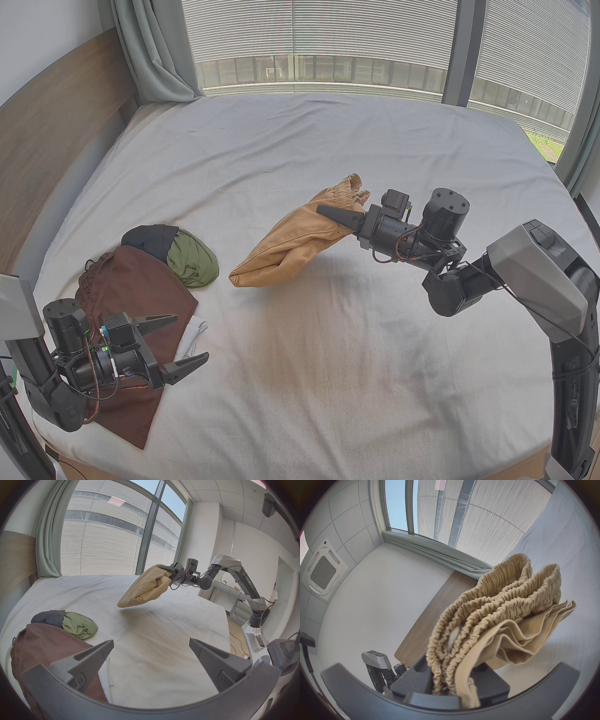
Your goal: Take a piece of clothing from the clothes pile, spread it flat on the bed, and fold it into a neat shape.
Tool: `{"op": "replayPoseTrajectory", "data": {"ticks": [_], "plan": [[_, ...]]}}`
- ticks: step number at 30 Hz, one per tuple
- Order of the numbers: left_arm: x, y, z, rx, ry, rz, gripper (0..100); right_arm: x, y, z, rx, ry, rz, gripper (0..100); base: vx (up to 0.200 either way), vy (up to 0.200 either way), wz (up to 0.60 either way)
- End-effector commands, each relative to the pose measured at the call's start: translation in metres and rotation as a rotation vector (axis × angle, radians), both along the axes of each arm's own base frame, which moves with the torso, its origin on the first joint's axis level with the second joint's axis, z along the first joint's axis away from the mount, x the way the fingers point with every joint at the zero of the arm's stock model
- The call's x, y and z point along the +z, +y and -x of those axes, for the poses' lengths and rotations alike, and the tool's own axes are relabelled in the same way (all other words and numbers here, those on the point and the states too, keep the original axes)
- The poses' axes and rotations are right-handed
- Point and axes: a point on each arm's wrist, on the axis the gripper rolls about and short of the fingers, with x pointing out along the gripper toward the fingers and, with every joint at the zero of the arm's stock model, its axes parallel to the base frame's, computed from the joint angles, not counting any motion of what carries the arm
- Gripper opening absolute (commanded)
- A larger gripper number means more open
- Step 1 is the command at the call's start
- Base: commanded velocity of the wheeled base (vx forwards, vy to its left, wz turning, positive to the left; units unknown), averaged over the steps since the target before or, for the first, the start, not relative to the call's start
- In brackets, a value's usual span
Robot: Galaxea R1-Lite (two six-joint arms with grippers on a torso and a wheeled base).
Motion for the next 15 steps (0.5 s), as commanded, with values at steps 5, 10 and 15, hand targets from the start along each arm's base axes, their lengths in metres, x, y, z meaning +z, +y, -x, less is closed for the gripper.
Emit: {"op": "replayPoseTrajectory", "data": {"ticks": [5,10,15], "plan": [[-0.001,0.000,0.000,0.000,0.004,0.000,100,-0.027,0.000,-0.011,-0.009,0.040,0.018,0,0.000,0.000,0.00],[-0.001,0.000,-0.001,-0.003,0.004,0.002,100,-0.031,0.001,-0.013,-0.009,0.054,0.023,0,0.000,0.000,0.00],[-0.001,0.000,-0.002,-0.004,0.004,0.002,100,-0.019,0.001,-0.015,-0.010,0.027,0.012,0,0.000,0.000,0.00]]}}
